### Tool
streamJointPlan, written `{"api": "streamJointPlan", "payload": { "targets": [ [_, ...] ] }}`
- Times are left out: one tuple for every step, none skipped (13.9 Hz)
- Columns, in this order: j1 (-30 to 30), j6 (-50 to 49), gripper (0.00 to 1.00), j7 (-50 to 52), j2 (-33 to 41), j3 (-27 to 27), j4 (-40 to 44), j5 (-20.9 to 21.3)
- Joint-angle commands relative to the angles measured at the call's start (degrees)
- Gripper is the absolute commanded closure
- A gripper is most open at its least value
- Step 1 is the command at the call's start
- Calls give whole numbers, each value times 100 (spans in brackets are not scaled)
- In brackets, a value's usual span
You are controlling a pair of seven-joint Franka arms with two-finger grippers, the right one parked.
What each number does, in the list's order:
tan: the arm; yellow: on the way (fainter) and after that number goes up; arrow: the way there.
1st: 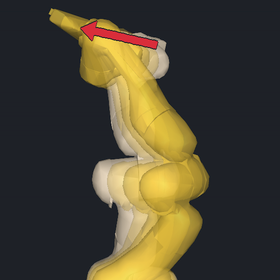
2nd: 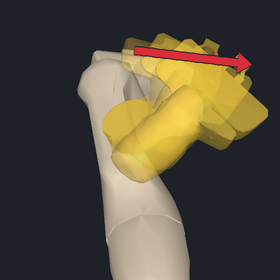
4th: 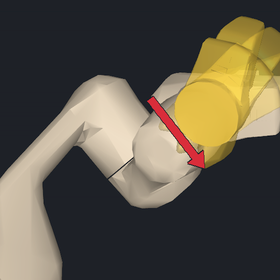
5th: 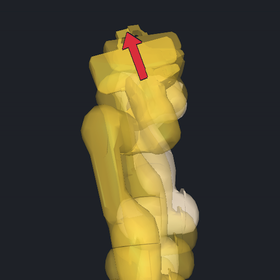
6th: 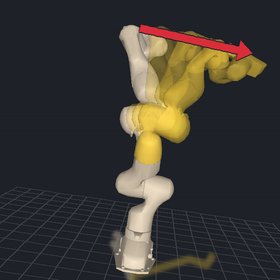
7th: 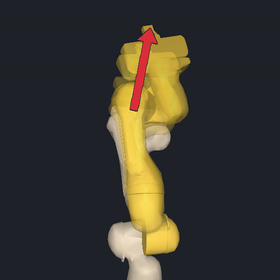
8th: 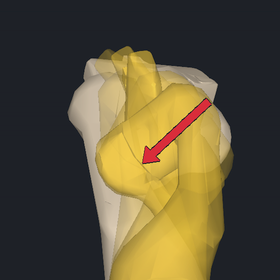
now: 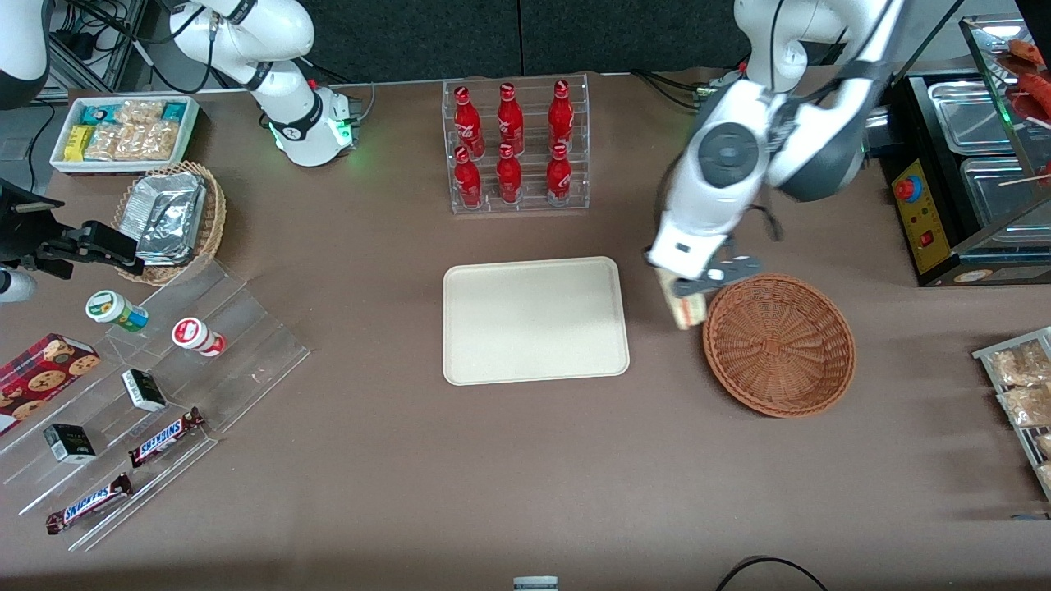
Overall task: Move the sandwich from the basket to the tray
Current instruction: 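Lift the sandwich and carry it over the cream tray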
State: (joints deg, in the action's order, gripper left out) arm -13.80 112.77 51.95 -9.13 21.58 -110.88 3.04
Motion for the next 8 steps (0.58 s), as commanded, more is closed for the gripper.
{"api": "streamJointPlan", "payload": {
  "targets": [
    [-509,314,100,543,-615,-13,470,48],
    [-649,438,100,692,-791,-22,558,65],
    [-799,552,100,807,-975,-22,663,92],
    [-896,684,100,825,-1160,-22,769,101],
    [-1045,850,100,834,-1370,-22,857,118],
    [-1212,1017,100,834,-1538,-31,910,136],
    [-1361,1167,100,834,-1670,-48,936,145],
    [-1458,1342,100,852,-1758,-49,954,336]
  ]
}}
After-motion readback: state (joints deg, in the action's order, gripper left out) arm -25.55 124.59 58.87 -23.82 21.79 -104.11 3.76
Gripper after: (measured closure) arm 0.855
